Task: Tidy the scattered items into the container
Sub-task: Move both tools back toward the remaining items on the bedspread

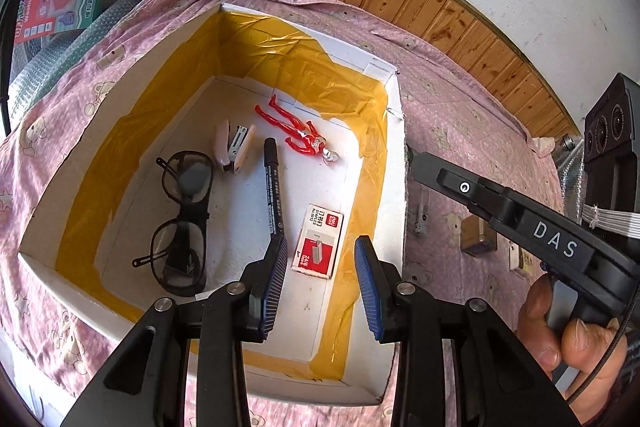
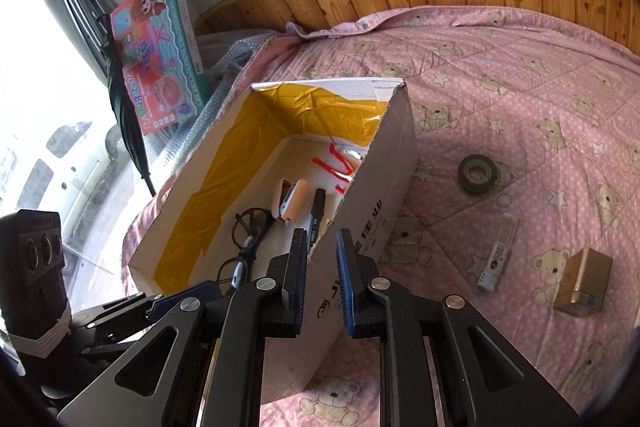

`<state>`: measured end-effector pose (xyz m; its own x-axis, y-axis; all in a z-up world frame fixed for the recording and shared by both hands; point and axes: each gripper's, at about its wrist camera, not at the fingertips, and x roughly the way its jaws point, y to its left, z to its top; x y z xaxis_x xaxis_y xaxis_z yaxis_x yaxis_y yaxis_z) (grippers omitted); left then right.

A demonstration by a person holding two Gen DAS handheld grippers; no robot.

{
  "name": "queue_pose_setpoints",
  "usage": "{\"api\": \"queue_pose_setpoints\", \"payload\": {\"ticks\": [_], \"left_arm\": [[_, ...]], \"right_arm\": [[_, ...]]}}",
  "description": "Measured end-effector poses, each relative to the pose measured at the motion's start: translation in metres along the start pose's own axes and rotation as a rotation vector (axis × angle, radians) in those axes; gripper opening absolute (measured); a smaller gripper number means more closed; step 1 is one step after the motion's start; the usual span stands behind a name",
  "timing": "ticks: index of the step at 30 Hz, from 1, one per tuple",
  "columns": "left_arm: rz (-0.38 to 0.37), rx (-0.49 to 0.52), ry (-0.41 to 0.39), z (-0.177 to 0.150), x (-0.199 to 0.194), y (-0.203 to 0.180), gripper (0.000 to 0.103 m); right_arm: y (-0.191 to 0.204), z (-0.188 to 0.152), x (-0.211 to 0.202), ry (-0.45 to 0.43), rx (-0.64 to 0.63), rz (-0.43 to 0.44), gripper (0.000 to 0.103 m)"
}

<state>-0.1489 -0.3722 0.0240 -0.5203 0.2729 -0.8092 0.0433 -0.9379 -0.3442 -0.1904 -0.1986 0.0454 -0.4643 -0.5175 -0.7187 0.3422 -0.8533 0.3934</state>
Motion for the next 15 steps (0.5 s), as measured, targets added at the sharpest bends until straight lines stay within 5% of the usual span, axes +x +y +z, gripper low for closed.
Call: {"api": "queue_pose_setpoints", "payload": {"ticks": [15], "left_arm": [[-0.034,0.148,-0.008,-0.029,-0.02,-0.074,0.037]], "right_arm": [[-0.06,-0.069,-0.054,-0.04,0.152,-0.034,0.018]]}}
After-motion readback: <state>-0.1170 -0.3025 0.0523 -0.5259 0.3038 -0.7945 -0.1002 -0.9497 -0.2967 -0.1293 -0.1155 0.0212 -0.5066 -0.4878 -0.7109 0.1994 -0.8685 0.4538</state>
